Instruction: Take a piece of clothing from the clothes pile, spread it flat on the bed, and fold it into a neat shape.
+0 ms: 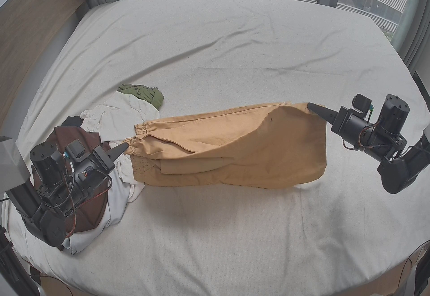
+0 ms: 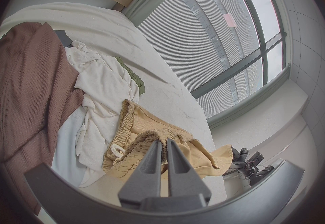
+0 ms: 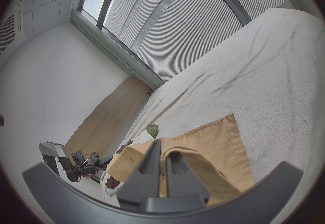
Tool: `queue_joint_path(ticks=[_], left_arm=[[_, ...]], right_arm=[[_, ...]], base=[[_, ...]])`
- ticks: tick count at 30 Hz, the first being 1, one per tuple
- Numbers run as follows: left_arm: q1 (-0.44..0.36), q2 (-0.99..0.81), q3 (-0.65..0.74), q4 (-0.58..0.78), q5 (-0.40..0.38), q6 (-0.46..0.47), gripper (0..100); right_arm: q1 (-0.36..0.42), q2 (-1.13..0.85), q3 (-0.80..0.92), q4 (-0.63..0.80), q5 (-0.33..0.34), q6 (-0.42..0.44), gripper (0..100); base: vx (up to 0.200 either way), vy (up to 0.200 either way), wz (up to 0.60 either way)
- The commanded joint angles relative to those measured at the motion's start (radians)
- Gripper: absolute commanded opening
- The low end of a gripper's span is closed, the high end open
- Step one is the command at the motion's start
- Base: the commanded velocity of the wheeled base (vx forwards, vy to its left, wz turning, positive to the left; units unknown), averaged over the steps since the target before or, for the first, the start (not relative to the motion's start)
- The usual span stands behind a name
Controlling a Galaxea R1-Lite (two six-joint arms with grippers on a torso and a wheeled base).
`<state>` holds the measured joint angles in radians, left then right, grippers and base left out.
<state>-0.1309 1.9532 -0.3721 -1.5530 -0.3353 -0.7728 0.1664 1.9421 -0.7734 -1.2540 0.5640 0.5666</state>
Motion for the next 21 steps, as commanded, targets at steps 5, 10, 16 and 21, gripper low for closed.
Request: queue_joint_path(ticks=[5, 10, 16, 21], left_arm=[[-0.006, 0.056, -0.07, -0.001, 0.042, 0.0, 0], [-0.012, 0.095, -0.122, -0.001, 0.079, 0.0, 0], [-0.018, 0.135, -0.169, 0.001, 0.121, 0.0, 0], [-0.027, 0.184, -0.206, -0.001, 0.15, 0.0, 0]], right_arm=[[-0.01, 0.052, -0.099, 0.064, 0.0, 0.001, 0], [-0.008, 0.074, -0.193, 0.139, 0.0, 0.003, 0], [-0.008, 0.113, -0.276, 0.189, 0.0, 0.003, 0], [-0.01, 0.17, -0.323, 0.203, 0.0, 0.004, 0]], base=[[0.0, 0.0, 0.0], [0.0, 0.0, 0.0], [0.0, 0.0, 0.0], [0.0, 0.0, 0.0]])
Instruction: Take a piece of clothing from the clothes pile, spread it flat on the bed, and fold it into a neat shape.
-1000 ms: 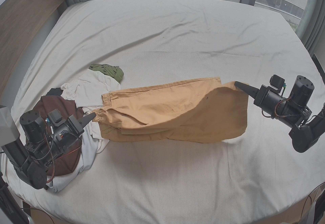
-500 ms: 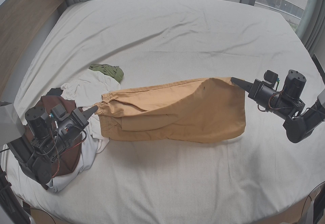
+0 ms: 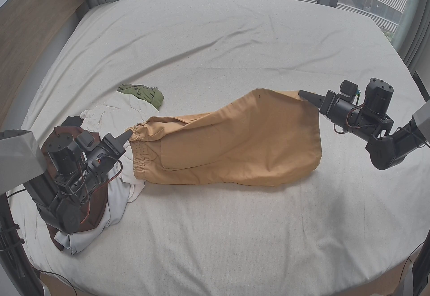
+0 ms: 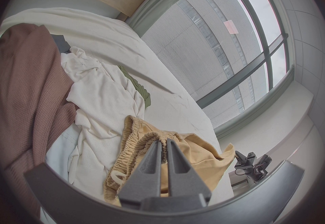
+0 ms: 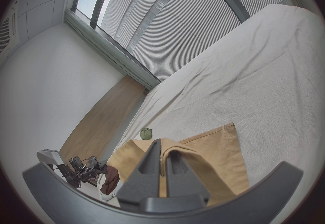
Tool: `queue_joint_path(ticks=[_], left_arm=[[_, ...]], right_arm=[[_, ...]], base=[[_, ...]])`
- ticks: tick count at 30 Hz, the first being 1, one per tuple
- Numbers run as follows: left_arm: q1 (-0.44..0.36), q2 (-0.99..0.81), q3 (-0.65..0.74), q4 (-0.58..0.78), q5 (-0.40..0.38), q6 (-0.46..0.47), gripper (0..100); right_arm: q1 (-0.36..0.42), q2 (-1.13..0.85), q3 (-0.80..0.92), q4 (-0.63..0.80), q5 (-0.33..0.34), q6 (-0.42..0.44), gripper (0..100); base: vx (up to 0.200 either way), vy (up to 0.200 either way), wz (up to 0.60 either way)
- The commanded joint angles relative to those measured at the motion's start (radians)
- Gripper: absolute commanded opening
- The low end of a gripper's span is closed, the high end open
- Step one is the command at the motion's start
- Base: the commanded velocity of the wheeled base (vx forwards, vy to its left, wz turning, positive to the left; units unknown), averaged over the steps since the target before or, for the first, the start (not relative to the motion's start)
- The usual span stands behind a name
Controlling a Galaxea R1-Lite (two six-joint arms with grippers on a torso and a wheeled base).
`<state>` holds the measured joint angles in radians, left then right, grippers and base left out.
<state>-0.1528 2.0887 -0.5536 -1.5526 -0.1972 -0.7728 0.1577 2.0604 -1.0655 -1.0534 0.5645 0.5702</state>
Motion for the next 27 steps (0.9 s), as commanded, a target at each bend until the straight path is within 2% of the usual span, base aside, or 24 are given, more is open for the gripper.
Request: queue_joint_path(ticks=[1, 24, 25, 26, 27], left_arm=[[-0.007, 0.054, -0.034, -0.001, 0.015, 0.0, 0], [-0.008, 0.077, -0.091, -0.001, 0.028, 0.0, 0], [-0.008, 0.077, -0.091, -0.001, 0.028, 0.0, 100], [-0.007, 0.077, -0.094, -0.001, 0.028, 0.0, 100], [-0.005, 0.077, -0.098, -0.001, 0.03, 0.0, 100]], right_arm=[[-0.001, 0.061, -0.034, 0.003, 0.0, -0.001, 0], [-0.01, 0.133, -0.129, 0.001, -0.001, 0.019, 0], [-0.01, 0.133, -0.129, 0.001, -0.001, 0.019, 0], [-0.009, 0.136, -0.139, 0.001, -0.001, 0.019, 100], [-0.009, 0.142, -0.148, 0.0, -0.003, 0.02, 100]], base=[[0.0, 0.0, 0.0], [0.0, 0.0, 0.0], [0.0, 0.0, 0.0], [0.0, 0.0, 0.0], [0.0, 0.0, 0.0]])
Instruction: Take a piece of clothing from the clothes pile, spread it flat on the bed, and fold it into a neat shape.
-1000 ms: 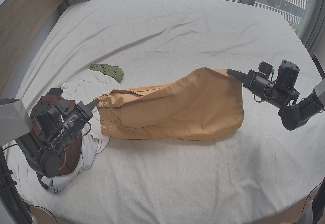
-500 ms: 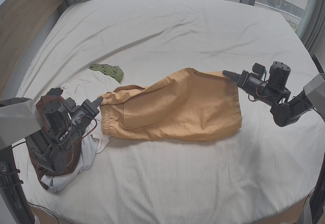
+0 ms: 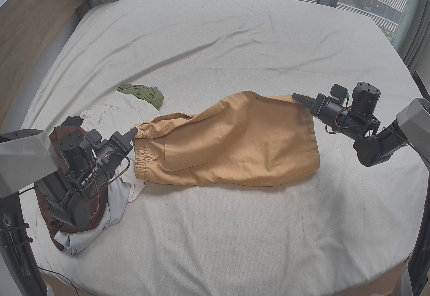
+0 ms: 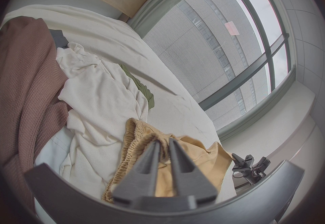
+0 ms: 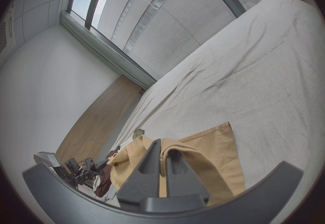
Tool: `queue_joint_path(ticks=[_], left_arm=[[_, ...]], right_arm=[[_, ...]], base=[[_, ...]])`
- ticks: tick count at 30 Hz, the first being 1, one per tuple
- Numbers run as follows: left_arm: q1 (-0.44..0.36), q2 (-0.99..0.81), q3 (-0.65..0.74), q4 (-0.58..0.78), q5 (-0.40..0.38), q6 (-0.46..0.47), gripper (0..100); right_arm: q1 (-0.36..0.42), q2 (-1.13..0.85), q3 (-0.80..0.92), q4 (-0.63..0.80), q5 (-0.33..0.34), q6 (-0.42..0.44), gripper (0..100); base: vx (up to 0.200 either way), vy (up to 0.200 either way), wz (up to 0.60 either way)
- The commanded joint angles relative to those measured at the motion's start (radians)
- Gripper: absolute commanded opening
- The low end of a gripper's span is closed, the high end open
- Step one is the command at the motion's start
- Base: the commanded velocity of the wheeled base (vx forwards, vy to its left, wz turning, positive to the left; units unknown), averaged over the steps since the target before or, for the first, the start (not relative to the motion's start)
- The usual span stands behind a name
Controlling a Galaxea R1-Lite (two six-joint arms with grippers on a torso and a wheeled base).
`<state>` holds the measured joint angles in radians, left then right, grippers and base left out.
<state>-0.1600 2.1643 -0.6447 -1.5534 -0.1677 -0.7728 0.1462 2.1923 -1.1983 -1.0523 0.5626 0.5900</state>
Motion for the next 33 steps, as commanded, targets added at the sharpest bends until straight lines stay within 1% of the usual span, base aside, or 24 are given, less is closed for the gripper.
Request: queue_joint_path(ticks=[1, 3, 4, 7, 8, 11, 14, 15, 17, 19, 20, 22, 25, 30, 33], left_arm=[[0.007, 0.002, -0.015, -0.001, 0.002, 0.0, 100], [0.008, 0.002, -0.02, -0.001, 0.002, 0.0, 100], [0.016, -0.001, -0.023, -0.001, 0.013, 0.001, 100], [0.031, -0.004, -0.023, -0.001, 0.022, 0.001, 100], [0.05, -0.009, -0.021, -0.001, 0.023, 0.001, 100], [0.071, -0.038, -0.012, -0.001, 0.022, 0.001, 100], [0.076, -0.087, 0.016, -0.001, 0.014, 0.003, 100], [0.076, -0.09, 0.017, -0.001, 0.014, 0.003, 100], [0.069, -0.13, 0.053, -0.001, 0.0, 0.003, 100], [0.057, -0.144, 0.085, -0.001, -0.029, 0.024, 100], [0.057, -0.144, 0.085, -0.001, -0.029, 0.024, 100], [0.057, -0.156, 0.115, -0.001, -0.078, 0.092, 100], [0.056, -0.158, 0.163, -0.001, -0.102, 0.121, 100], [0.043, -0.17, 0.206, -0.002, -0.131, 0.176, 100], [0.042, -0.175, 0.22, -0.002, -0.139, 0.187, 100]], right_arm=[[0.003, 0.021, -0.04, -0.005, -0.007, 0.002, 100], [0.003, 0.032, -0.056, -0.008, -0.018, 0.002, 100], [0.003, 0.047, -0.072, -0.011, -0.047, 0.001, 100], [0.006, 0.047, -0.063, -0.015, -0.05, 0.001, 100], [0.009, 0.026, -0.029, -0.031, -0.055, 0.002, 100], [0.007, -0.052, 0.066, -0.078, -0.055, 0.001, 100], [0.007, -0.125, 0.19, -0.107, -0.055, 0.001, 100], [0.007, -0.134, 0.206, -0.112, -0.055, 0.001, 100], [0.004, -0.197, 0.338, -0.16, -0.05, 0.002, 100], [0.003, -0.229, 0.445, -0.207, -0.049, 0.004, 100], [0.003, -0.229, 0.445, -0.207, -0.049, 0.004, 100], [0.006, -0.233, 0.56, -0.287, -0.047, 0.007, 100], [0.01, -0.232, 0.654, -0.353, -0.046, 0.005, 100], [0.021, -0.235, 0.681, -0.321, -0.046, -0.001, 100], [0.021, -0.237, 0.695, -0.281, -0.046, -0.004, 100]], base=[[0.0, 0.0, 0.0], [0.0, 0.0, 0.0], [0.0, 0.0, 0.0], [0.0, 0.0, 0.0], [0.0, 0.0, 0.0], [0.0, 0.0, 0.0], [0.0, 0.0, 0.0], [0.0, 0.0, 0.0], [0.0, 0.0, 0.0], [0.0, 0.0, 0.0], [0.0, 0.0, 0.0], [0.0, 0.0, 0.0], [0.0, 0.0, 0.0], [0.0, 0.0, 0.0], [0.0, 0.0, 0.0]])
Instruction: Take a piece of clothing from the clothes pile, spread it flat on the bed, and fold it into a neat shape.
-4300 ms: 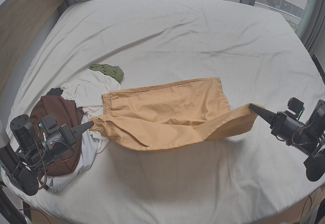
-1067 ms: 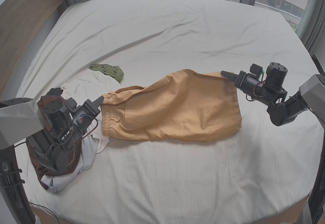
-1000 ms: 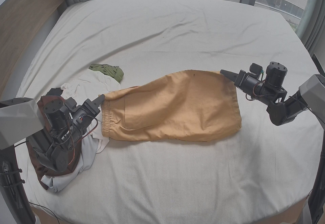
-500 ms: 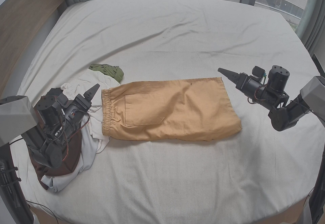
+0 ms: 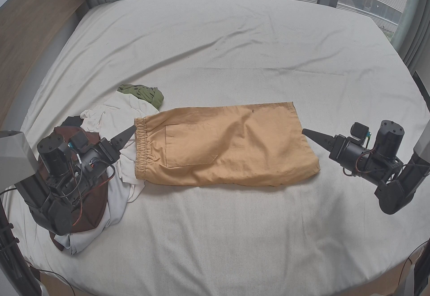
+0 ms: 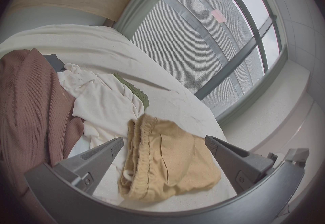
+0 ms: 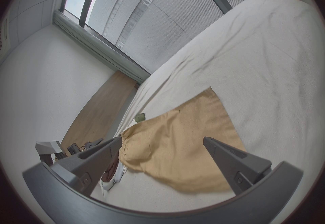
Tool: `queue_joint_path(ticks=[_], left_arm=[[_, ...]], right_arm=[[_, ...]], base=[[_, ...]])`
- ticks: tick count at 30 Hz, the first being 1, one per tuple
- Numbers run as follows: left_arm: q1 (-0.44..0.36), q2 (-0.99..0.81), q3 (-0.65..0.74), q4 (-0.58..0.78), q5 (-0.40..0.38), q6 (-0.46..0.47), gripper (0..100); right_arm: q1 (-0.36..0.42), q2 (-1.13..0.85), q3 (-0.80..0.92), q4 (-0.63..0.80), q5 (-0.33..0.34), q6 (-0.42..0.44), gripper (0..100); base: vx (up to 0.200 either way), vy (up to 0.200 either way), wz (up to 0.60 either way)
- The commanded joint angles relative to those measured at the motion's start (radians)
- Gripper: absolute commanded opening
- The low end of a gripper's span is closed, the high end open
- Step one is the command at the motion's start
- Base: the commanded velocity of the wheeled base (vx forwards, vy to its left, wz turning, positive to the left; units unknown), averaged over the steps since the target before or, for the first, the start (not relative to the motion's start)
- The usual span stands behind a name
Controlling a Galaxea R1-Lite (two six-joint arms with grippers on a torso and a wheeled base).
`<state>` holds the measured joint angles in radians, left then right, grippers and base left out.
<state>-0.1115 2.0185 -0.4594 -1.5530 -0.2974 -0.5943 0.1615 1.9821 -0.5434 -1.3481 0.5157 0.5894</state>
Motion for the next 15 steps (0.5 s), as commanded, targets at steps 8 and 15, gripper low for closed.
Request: queue_joint_path(ticks=[8, 15], left_arm=[[-0.02, -0.032, 0.064, -0.002, -0.011, 0.013, 100], [-0.027, -0.026, 0.093, -0.002, -0.009, 0.062, 100]], right_arm=[[0.007, -0.023, 0.076, 0.115, 0.001, -0.005, 100], [0.023, -0.011, 0.091, 0.159, 0.001, -0.006, 100]], base=[[0.0, 0.0, 0.0], [0.0, 0.0, 0.0]])
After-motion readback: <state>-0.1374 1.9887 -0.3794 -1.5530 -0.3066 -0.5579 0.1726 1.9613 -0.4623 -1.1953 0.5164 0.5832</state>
